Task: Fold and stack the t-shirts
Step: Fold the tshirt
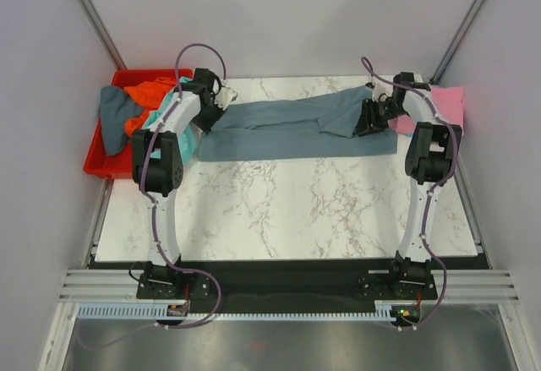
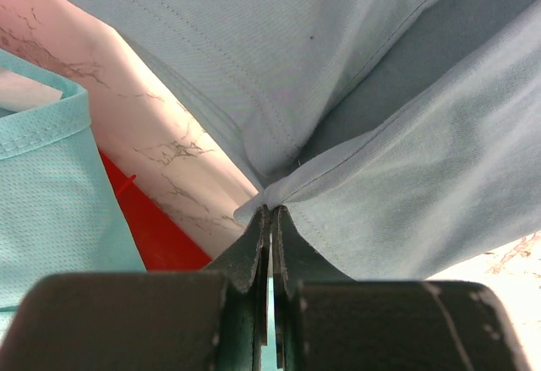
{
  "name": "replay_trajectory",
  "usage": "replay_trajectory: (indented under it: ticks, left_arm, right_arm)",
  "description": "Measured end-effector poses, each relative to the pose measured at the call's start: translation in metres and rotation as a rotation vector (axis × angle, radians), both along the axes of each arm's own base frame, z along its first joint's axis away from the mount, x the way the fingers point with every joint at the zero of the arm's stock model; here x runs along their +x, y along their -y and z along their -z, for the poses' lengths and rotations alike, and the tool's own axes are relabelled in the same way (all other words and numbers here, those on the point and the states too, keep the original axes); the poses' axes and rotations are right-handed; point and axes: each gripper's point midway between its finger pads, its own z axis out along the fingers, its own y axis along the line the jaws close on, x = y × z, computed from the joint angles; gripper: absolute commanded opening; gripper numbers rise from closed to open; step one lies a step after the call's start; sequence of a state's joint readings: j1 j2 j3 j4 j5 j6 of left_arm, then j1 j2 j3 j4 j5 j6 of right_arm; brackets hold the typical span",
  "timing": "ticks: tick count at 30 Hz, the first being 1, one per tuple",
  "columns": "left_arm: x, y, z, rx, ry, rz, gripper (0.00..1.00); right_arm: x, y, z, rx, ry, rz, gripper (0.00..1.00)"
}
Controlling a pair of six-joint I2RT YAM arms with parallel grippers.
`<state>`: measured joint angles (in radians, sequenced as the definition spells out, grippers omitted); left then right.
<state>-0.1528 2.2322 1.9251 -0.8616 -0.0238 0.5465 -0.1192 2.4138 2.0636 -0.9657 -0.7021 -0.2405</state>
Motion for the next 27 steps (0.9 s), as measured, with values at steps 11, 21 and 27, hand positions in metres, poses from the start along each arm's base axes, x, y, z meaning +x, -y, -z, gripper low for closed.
replay_trajectory:
  ticks: [11,21,27]
  left_arm:
    - [0.0,0.0,0.0,0.0,0.0,0.0,0.02]
    - [0.0,0.0,0.0,0.001,0.001,0.0,0.02]
    - [0.0,0.0,0.0,0.0,0.0,0.0,0.02]
  right_arm:
    - [0.008,-0.027,-0.011,-0.003,0.044,-0.057,0.42]
    - [0.009,-0.027,-0.008,-0.029,0.05,-0.065,0.41]
    - [0.005,-0.023,-0.007,-0.054,0.045,-0.063,0.41]
